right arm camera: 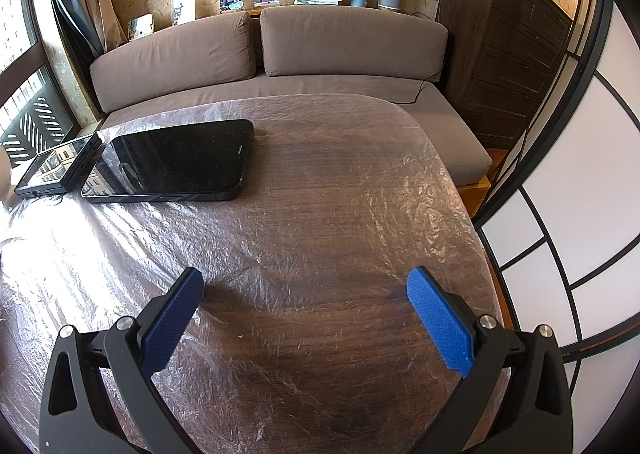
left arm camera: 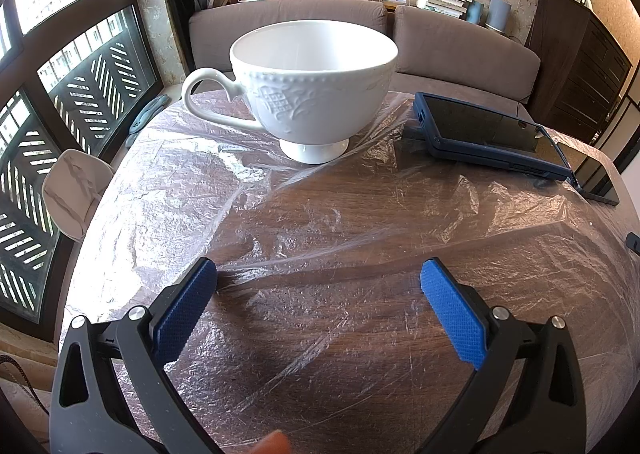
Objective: Collect trash
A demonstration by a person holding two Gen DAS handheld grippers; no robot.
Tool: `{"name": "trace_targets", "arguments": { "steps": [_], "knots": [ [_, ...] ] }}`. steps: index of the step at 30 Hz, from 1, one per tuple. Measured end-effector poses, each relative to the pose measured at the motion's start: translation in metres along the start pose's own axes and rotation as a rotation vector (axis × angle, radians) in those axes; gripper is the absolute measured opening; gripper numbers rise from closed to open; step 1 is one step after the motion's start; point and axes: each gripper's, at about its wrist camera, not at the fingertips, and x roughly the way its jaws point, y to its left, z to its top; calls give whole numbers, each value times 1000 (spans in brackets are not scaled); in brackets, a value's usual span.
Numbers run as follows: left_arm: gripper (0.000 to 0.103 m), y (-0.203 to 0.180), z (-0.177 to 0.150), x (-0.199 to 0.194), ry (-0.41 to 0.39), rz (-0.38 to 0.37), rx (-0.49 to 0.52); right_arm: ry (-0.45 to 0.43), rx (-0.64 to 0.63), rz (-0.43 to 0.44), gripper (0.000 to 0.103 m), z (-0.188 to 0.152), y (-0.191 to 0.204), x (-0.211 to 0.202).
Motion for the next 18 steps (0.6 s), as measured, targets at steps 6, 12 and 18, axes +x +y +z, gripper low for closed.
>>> {"name": "trace_targets", "arguments": {
  "steps": [6,12,18],
  "knots": [
    [102,0,0,0,0,-1,-1,0,0,0,99,0,0,0],
    [102,2,1,2,1,4,-8,0,0,0,99,0,-1,0],
    [102,1,1,2,1,4,-9,0,0,0,99,0,0,0]
  ]
}}
